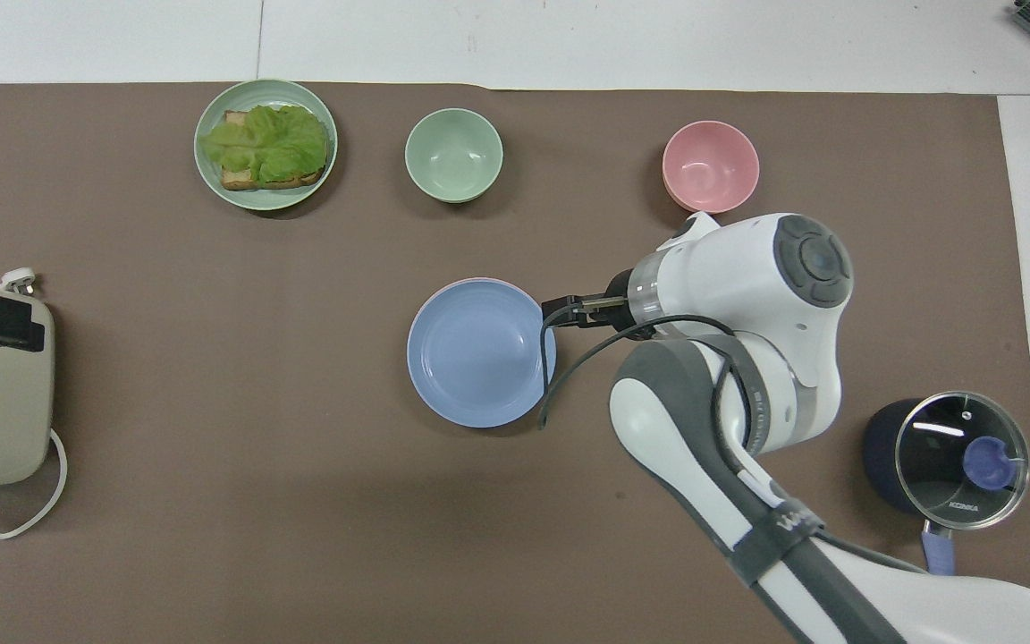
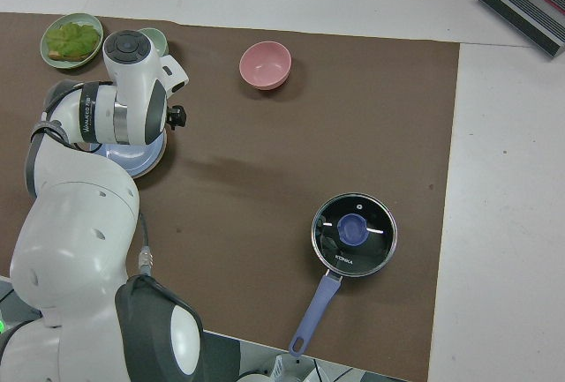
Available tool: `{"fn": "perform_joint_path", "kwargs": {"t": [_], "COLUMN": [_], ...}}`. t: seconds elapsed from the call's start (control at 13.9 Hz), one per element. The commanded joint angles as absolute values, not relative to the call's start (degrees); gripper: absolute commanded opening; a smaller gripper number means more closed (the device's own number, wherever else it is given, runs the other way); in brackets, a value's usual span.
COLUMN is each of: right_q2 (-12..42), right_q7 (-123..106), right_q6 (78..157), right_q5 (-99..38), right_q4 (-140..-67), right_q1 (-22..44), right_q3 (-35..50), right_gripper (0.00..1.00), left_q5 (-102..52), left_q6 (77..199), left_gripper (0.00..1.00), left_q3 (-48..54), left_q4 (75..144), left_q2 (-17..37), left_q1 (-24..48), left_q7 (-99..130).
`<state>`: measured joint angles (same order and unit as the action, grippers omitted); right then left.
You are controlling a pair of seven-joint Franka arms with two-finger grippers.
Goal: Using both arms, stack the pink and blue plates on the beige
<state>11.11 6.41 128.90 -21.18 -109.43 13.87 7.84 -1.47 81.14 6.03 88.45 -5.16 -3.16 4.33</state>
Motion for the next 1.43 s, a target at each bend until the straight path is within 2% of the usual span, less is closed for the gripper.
{"fn": "perform_joint_path", "kwargs": {"t": [0.0,0.5,0.72,0.93,1.15,1.36], "right_q2": [5.29,-6.58,-5.45,-3.87,0.86,1.05], "right_q7": [8.87,8.79,8.18,8.17,8.17,8.26], "right_q6": [123.33,105.14,97.14,90.2,82.02,82.09], "right_q5": [-17.59,-7.92,-2.84,2.45,3.25,2.38], "right_q4": [-110.3,-107.5,-100.05,-92.93,-84.58,-83.94], "right_q1": [8.72,-2.71,-5.18,-4.84,-4.57,-5.1], "right_q3": [8.26,8.26,8.35,8.61,8.61,8.7], "right_gripper": [1.0,1.0,1.0,1.0,1.0,1.0], "left_q5": [-1.41,-1.41,-1.41,-1.41,-1.41,-1.41], "left_q6": [80.24,80.24,80.24,80.24,80.24,80.24], "left_gripper": [1.0,1.0,1.0,1.0,1.0,1.0], "left_q3": [6.42,6.42,6.33,6.42,6.42,6.33], "left_q4": [88.51,88.51,88.51,88.51,88.51,88.51], "left_q2": [-5.71,-5.71,-5.71,-5.71,-5.71,-5.71], "left_q1": [-3.78,-3.78,-3.78,-3.78,-3.78,-3.78], "left_q7": [4.13,4.13,4.22,4.22,4.13,4.22]}}
